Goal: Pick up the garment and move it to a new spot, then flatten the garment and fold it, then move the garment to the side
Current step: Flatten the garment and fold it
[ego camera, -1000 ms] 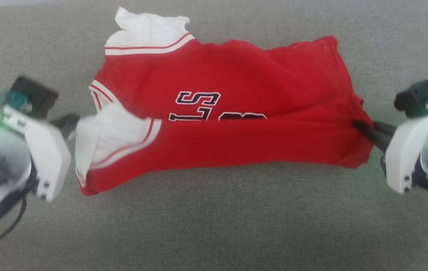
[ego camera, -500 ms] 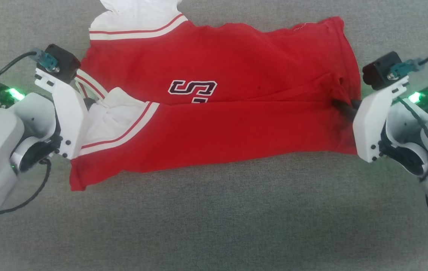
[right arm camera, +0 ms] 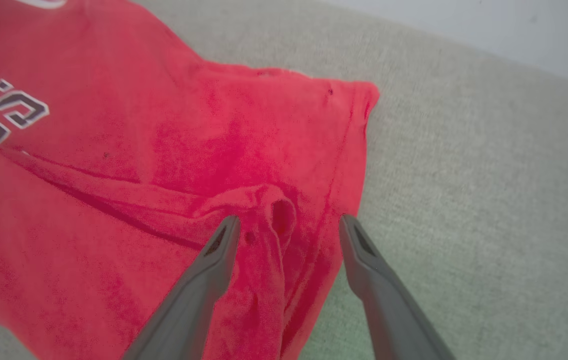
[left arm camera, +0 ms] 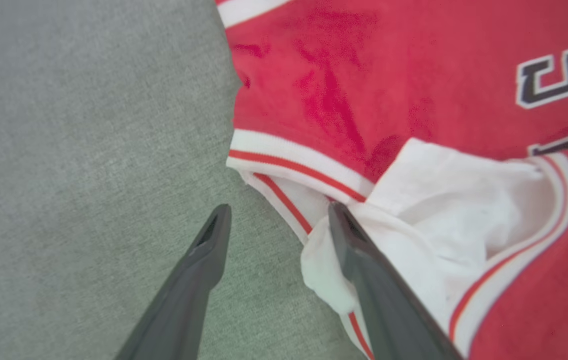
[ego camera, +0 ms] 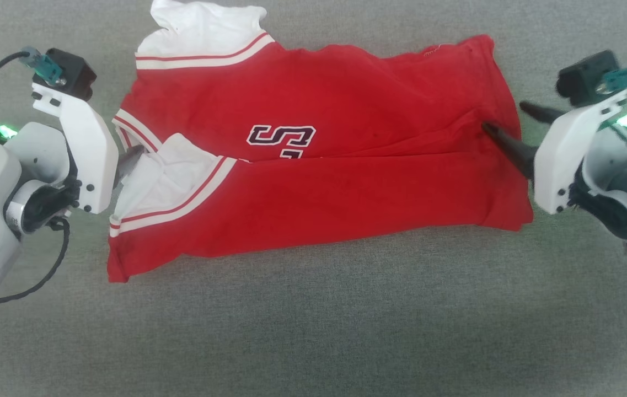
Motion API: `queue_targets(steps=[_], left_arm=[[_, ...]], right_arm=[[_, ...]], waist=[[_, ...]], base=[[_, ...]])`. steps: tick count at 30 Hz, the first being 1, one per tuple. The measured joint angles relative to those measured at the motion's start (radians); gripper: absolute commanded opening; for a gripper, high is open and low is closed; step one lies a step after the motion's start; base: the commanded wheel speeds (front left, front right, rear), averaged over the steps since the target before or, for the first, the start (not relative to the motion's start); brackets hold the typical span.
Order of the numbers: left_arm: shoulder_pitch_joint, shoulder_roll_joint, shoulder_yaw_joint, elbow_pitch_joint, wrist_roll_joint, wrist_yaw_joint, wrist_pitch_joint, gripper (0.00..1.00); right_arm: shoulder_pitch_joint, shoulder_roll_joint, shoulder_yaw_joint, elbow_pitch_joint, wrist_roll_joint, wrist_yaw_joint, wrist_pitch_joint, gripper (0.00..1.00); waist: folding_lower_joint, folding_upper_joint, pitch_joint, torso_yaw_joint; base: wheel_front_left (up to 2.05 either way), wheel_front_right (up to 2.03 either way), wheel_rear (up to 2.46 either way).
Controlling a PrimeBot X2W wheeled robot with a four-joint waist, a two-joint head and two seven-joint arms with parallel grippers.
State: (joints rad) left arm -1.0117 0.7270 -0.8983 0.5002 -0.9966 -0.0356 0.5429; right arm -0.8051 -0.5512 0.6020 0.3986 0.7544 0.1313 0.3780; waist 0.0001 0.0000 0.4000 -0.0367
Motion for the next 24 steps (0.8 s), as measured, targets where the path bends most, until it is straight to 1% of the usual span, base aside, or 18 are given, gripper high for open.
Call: queue_targets(steps=[3,6,10,13,17,19,22,24], left_arm=[[0.005,0.028,0.006,-0.062,-0.002,0.036,0.011,1.00],[0.033,0.070,0.017,-0.139,-0.009,0.093,0.030,1.00],[0.097,0.123,0.030,-0.290,-0.034,0.189,0.060,1.00],[0.157,0.168,0.035,-0.413,-0.053,0.262,0.080,1.00],[0.230,0.235,0.035,-0.564,-0.059,0.353,0.095,1.00],[0.264,0.258,0.034,-0.622,-0.066,0.393,0.100,1.00],[0.309,0.284,0.032,-0.686,-0.071,0.431,0.099,1.00],[0.325,0.295,0.034,-0.698,-0.075,0.450,0.096,1.00]], right_arm=[[0.014,-0.003,-0.043,-0.024,-0.012,0.000,-0.068,1.00],[0.047,0.000,-0.095,-0.053,-0.033,0.000,-0.142,1.00],[0.102,0.002,-0.160,-0.095,-0.092,0.000,-0.220,1.00],[0.144,0.014,-0.244,-0.122,-0.151,0.000,-0.285,1.00],[0.209,0.059,-0.378,-0.173,-0.224,0.000,-0.350,1.00],[0.241,0.089,-0.438,-0.204,-0.258,0.000,-0.362,1.00],[0.288,0.137,-0.524,-0.257,-0.308,0.000,-0.375,1.00],[0.321,0.171,-0.567,-0.293,-0.336,-0.001,-0.367,1.00]], waist=[[0.0000,0.0000,-0.013,0.000],[0.0000,0.0000,-0.027,0.001],[0.0000,0.0000,-0.044,0.001],[0.0000,0.0000,-0.054,0.002],[0.0000,0.0001,-0.064,0.002],[0.0000,0.0000,-0.065,0.001],[0.0000,0.0001,-0.065,-0.005],[0.0000,0.0000,-0.065,-0.009]], base=[[0.00,0.00,0.00],[0.00,0.00,0.00],[0.00,0.00,0.00],[0.00,0.00,0.00],[0.00,0.00,0.00],[0.00,0.00,0.00],[0.00,0.00,0.00],[0.00,0.00,0.00]])
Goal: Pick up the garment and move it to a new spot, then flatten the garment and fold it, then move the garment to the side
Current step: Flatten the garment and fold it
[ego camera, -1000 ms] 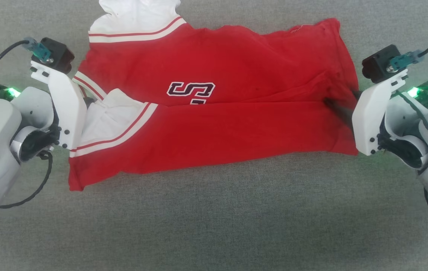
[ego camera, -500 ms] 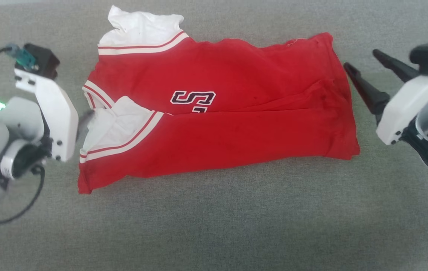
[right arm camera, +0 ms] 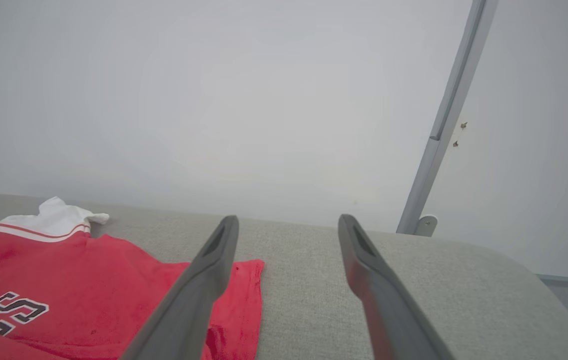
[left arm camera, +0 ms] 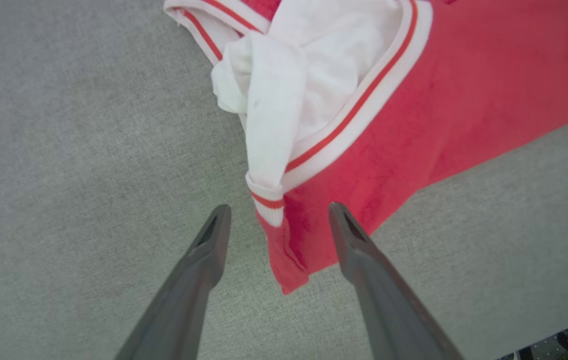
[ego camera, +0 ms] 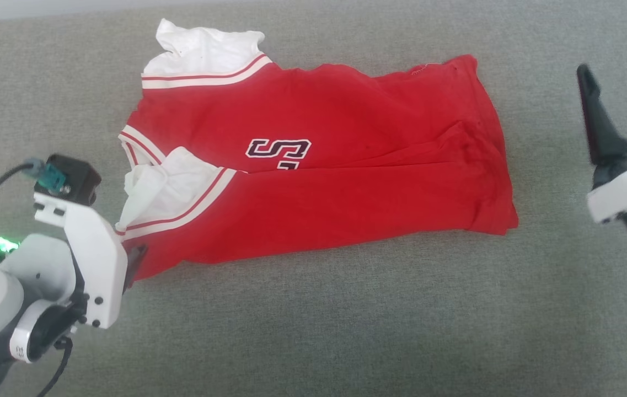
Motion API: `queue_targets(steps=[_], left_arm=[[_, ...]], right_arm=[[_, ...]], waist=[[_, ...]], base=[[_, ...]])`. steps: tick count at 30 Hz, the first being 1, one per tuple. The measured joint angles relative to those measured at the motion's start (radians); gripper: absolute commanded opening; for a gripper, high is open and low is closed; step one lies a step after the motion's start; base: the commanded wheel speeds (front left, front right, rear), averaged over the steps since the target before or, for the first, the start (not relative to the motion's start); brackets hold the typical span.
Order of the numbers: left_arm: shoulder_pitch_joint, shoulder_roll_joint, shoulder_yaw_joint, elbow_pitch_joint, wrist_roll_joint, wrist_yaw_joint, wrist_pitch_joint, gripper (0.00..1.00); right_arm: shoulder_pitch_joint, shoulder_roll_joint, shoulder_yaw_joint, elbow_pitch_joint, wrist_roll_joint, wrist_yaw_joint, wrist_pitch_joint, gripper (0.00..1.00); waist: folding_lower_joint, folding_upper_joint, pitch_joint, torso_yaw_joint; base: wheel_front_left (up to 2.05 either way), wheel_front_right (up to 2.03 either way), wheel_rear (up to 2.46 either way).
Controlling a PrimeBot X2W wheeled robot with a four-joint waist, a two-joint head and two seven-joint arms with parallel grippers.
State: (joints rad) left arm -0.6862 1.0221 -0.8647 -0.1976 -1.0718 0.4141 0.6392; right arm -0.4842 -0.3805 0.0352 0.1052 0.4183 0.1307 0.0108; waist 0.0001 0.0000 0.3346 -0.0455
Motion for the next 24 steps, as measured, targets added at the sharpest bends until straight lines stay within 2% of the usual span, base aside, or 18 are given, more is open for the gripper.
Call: queue_targets(steps=[4,10,11,12,13,17,24], left_arm=[[0.032,-0.001,0.003,0.025,-0.020,0.008,-0.024,1.00],[0.047,-0.044,0.012,0.151,-0.067,-0.014,-0.039,1.00],[0.047,-0.050,0.004,0.172,-0.066,-0.026,-0.032,0.88],[0.047,-0.058,0.001,0.190,-0.069,-0.034,-0.025,0.35],[0.046,-0.069,0.005,0.210,-0.088,-0.038,-0.018,0.00],[0.028,-0.094,-0.006,0.255,-0.094,-0.073,-0.006,0.00],[0.010,-0.130,-0.017,0.289,-0.092,-0.094,-0.001,0.00]], right_arm=[[0.072,0.071,-0.045,-0.067,-0.037,0.000,0.046,1.00],[0.135,0.116,-0.064,-0.127,-0.053,0.000,0.111,1.00],[0.142,0.116,-0.062,-0.130,-0.056,0.000,0.124,1.00],[0.149,0.116,-0.061,-0.131,-0.054,0.000,0.137,1.00],[0.156,0.115,-0.056,-0.131,-0.049,0.000,0.155,1.00],[0.178,0.099,-0.026,-0.126,-0.017,0.000,0.252,1.00],[0.187,0.046,0.013,-0.106,0.064,0.000,0.486,1.00]], waist=[[0.0000,0.0000,0.005,-0.012],[0.0000,0.0000,0.021,-0.034],[0.0000,0.0000,0.023,-0.037],[-0.0001,0.0000,0.024,-0.040],[-0.0001,0.0000,0.025,-0.042],[-0.0001,0.0000,0.024,-0.047],[-0.0001,0.0000,0.017,-0.035]], base=[[0.00,0.00,0.00],[0.00,0.00,0.00],[0.00,0.00,0.00],[0.00,0.00,0.00],[0.00,0.00,0.00],[0.00,0.00,0.00],[0.00,0.00,0.00]])
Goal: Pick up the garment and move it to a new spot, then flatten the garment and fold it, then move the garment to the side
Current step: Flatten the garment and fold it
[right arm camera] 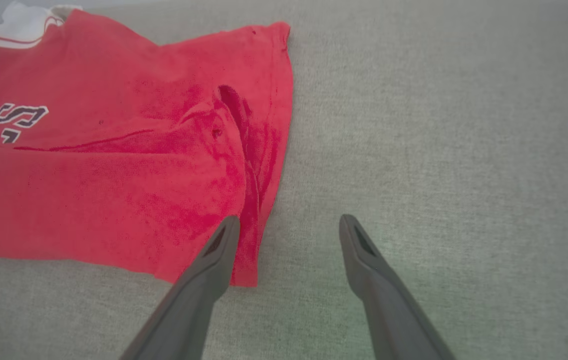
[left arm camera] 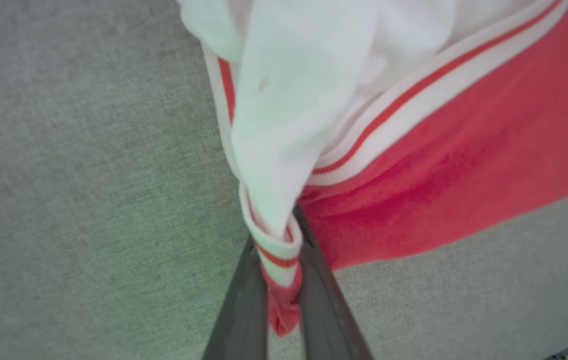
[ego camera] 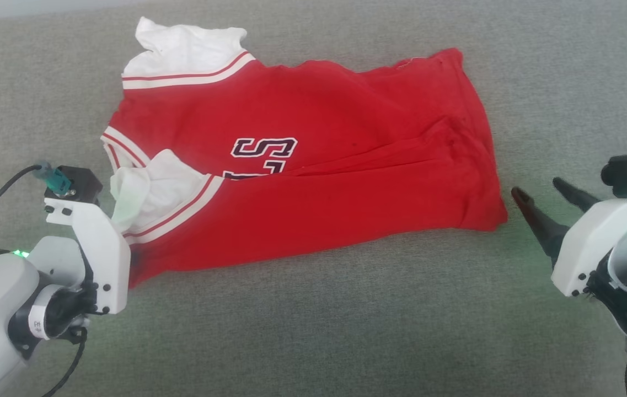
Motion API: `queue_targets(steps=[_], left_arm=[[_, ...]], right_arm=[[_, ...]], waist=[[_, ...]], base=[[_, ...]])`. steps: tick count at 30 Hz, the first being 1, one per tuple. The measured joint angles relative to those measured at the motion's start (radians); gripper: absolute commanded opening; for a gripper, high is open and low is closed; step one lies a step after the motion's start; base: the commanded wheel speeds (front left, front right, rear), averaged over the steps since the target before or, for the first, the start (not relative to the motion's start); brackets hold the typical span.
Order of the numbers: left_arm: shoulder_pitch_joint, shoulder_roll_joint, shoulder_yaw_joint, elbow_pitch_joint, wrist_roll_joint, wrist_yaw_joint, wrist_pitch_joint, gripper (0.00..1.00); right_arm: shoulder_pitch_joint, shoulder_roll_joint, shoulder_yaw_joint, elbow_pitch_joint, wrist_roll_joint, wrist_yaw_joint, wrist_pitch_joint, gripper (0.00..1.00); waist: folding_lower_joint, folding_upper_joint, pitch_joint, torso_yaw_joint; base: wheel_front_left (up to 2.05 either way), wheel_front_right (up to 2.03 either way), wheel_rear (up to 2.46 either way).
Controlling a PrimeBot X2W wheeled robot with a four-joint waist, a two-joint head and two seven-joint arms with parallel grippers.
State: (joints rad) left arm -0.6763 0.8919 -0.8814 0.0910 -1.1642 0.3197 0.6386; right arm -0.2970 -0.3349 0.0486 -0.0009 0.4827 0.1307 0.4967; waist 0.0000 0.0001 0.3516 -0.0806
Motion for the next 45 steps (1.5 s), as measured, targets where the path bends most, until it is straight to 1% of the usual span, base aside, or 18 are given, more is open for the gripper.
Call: queue_targets(steps=[5,11,18,19,23,26,32,38,42,45], left_arm=[[-0.012,-0.020,-0.002,0.004,0.003,-0.013,-0.003,0.00],[-0.033,-0.046,-0.008,0.010,0.012,-0.031,-0.007,0.00],[-0.049,-0.072,-0.012,0.030,0.025,-0.052,-0.017,0.00],[-0.052,-0.078,-0.012,0.040,0.028,-0.057,-0.024,0.00],[-0.057,-0.084,-0.012,0.052,0.028,-0.069,-0.029,0.00],[-0.057,-0.082,-0.007,0.052,0.018,-0.069,-0.023,0.00],[-0.056,-0.057,0.002,0.018,-0.007,-0.048,0.004,0.00],[-0.039,0.002,0.012,-0.081,-0.015,0.012,0.039,0.00],[-0.013,0.048,0.018,-0.166,-0.022,0.061,0.055,0.00],[0.018,0.081,0.020,-0.232,-0.027,0.104,0.061,0.00]], right_arm=[[-0.038,-0.013,0.014,0.016,0.044,0.000,0.145,1.00],[-0.103,-0.016,0.038,0.084,0.054,0.000,0.286,1.00],[-0.177,-0.014,0.090,0.180,0.038,0.000,0.376,1.00],[-0.193,-0.026,0.113,0.199,0.033,0.000,0.393,0.00],[-0.211,-0.037,0.122,0.217,0.039,0.001,0.386,0.00],[-0.214,-0.044,0.125,0.220,0.050,0.001,0.385,0.00],[-0.212,-0.071,0.129,0.193,0.067,0.001,0.398,0.00],[-0.172,-0.114,0.111,0.113,0.096,0.001,0.451,0.00],[-0.129,-0.138,0.089,0.041,0.110,0.001,0.492,0.00],[-0.081,-0.140,0.061,-0.017,0.128,0.001,0.523,0.00]], waist=[[0.0000,0.0000,0.007,0.019],[0.0000,0.0000,0.026,0.049],[0.0000,0.0001,0.043,0.075],[0.0000,0.0001,0.046,0.080],[0.0000,0.0001,0.048,0.086],[-0.0001,0.0000,0.044,0.086],[0.0000,0.0000,0.030,0.084],[0.0000,0.0000,0.012,0.085],[0.0000,0.0000,0.002,0.085],[0.0000,0.0000,-0.004,0.086]], base=[[0.00,0.00,0.00],[0.00,0.00,0.00],[0.00,0.00,0.00],[0.00,0.00,0.00],[0.00,0.00,0.00],[0.00,0.00,0.00],[0.00,0.00,0.00],[0.00,0.00,0.00],[0.00,0.00,0.00],[0.00,0.00,0.00]])
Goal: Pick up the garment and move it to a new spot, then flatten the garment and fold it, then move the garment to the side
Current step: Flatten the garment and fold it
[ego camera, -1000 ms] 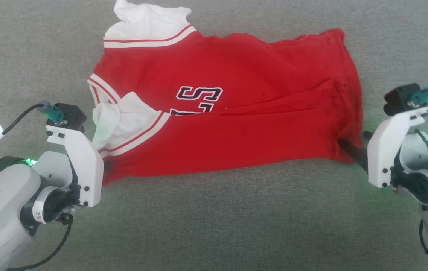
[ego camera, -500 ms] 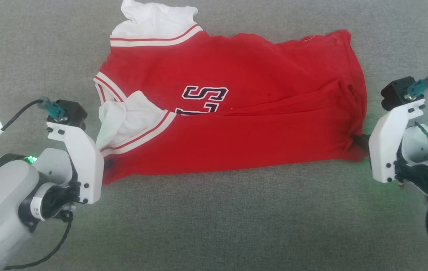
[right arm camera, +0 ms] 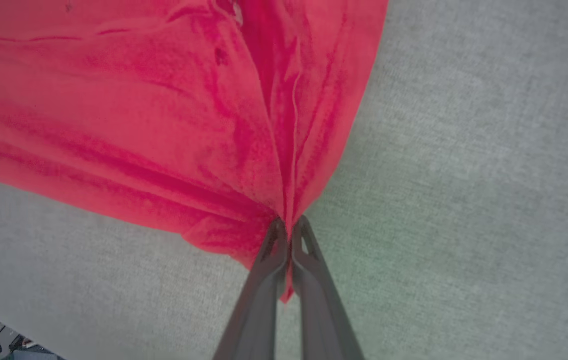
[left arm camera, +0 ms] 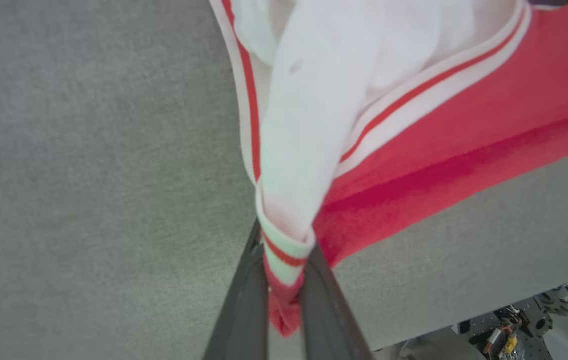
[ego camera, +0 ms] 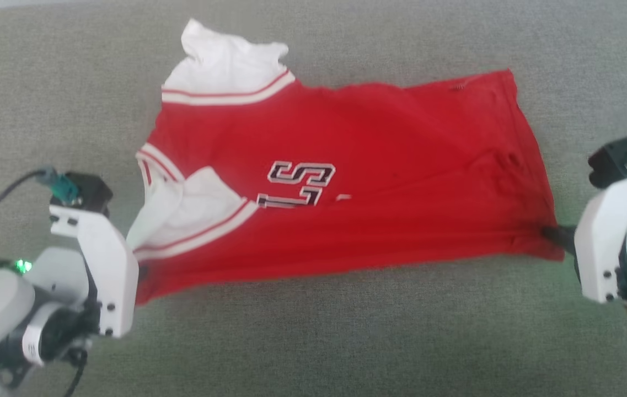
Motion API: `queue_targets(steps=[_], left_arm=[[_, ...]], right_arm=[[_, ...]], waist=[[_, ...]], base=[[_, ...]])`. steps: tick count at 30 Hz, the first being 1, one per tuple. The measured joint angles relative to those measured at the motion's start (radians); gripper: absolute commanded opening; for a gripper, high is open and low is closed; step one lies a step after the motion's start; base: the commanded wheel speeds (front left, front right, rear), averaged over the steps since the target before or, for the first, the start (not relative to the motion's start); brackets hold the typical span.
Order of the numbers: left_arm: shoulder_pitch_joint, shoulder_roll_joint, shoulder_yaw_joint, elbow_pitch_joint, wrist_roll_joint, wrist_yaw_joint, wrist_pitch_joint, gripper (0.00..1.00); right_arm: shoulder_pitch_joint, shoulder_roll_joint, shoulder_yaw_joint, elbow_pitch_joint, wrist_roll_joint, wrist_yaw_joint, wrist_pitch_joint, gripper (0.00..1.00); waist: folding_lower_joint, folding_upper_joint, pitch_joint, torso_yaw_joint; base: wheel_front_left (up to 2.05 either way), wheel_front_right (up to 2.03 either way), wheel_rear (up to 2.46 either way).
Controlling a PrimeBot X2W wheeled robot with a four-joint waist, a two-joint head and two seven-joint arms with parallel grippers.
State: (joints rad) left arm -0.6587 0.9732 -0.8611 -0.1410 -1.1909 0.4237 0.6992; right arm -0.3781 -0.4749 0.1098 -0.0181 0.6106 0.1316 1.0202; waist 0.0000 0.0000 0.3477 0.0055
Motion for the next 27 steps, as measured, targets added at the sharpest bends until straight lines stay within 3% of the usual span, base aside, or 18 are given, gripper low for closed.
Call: queue_targets(steps=[9,12,16,17,18,20,21,27], left_arm=[[0.107,0.062,-0.006,-0.121,-0.016,0.077,-0.015,0.00],[0.134,0.056,-0.012,-0.103,-0.040,0.078,-0.023,0.00],[0.146,0.022,-0.022,-0.034,-0.043,0.046,-0.043,0.00],[0.145,0.013,-0.023,-0.015,-0.043,0.036,-0.047,0.07],[0.145,0.005,-0.023,0.005,-0.043,0.027,-0.050,0.33],[0.140,-0.006,-0.027,0.034,-0.042,0.007,-0.051,0.58],[0.137,-0.009,-0.028,0.044,-0.041,-0.005,-0.053,0.97],[0.112,0.003,-0.023,0.052,-0.029,-0.024,-0.054,1.00]], right_arm=[[0.180,0.048,-0.086,-0.154,-0.001,0.000,0.080,0.00],[0.213,0.074,-0.094,-0.156,-0.012,0.000,0.081,0.00],[0.217,0.103,-0.085,-0.115,-0.030,0.000,0.053,0.00],[0.212,0.103,-0.078,-0.102,-0.035,0.000,0.043,0.00],[0.206,0.102,-0.070,-0.091,-0.040,0.000,0.035,0.13],[0.196,0.104,-0.057,-0.067,-0.039,0.000,0.015,0.71],[0.190,0.105,-0.053,-0.055,-0.038,0.000,0.002,1.00],[0.172,0.112,-0.040,-0.019,-0.029,0.000,-0.047,1.00]], waist=[[0.0000,0.0000,0.002,0.000],[0.0000,0.0000,0.005,-0.004],[0.0000,0.0000,0.009,-0.012],[0.0000,0.0000,0.010,-0.013],[0.0000,0.0000,0.010,-0.015],[0.0000,0.0000,0.008,-0.017],[0.0000,0.0000,0.006,-0.018],[0.0000,0.0000,-0.012,-0.020]], base=[[0.00,0.00,0.00],[0.00,0.00,0.00],[0.00,0.00,0.00],[0.00,0.00,0.00],[0.00,0.00,0.00],[0.00,0.00,0.00],[0.00,0.00,0.00],[0.00,0.00,0.00]])
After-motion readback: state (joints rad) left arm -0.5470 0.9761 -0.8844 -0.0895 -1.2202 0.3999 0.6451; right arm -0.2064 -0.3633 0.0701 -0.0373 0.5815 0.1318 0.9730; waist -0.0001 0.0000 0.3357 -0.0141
